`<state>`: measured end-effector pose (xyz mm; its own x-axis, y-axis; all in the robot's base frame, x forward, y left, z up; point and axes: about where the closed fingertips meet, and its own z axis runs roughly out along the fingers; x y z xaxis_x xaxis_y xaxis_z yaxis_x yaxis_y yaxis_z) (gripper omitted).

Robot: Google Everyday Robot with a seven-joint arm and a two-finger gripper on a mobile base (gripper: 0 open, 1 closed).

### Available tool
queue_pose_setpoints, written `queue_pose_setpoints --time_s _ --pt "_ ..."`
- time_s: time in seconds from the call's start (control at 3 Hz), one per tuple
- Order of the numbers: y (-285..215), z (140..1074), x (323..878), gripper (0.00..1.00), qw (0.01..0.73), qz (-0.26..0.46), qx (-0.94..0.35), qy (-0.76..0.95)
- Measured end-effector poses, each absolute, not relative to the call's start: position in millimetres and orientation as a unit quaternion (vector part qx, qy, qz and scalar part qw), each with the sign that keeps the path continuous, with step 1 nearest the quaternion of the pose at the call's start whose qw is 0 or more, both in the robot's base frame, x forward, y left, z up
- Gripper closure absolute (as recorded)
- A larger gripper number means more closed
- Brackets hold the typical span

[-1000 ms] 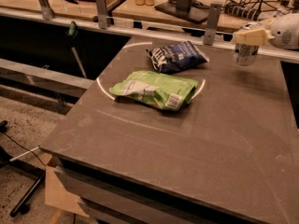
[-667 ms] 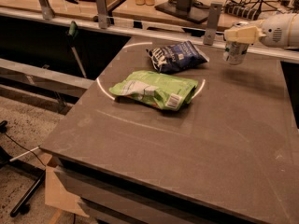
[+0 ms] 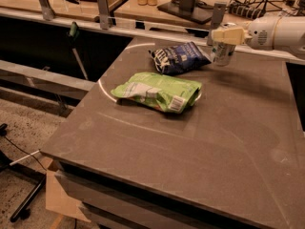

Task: Move 7up can near blue chip bag

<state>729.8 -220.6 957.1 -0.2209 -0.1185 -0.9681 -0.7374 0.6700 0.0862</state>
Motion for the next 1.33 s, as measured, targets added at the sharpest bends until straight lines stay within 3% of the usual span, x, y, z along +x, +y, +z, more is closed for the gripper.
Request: queue_pose_setpoints --time_s 0.67,1.0,1.33 --pt "-172 923 705 0.13 0.542 0.291 -0.285 0.735" --pt "-159 912 693 0.00 0.538 0.288 -0.275 0.743" --pt "-158 908 686 0.00 0.538 0.272 -0.267 0.752"
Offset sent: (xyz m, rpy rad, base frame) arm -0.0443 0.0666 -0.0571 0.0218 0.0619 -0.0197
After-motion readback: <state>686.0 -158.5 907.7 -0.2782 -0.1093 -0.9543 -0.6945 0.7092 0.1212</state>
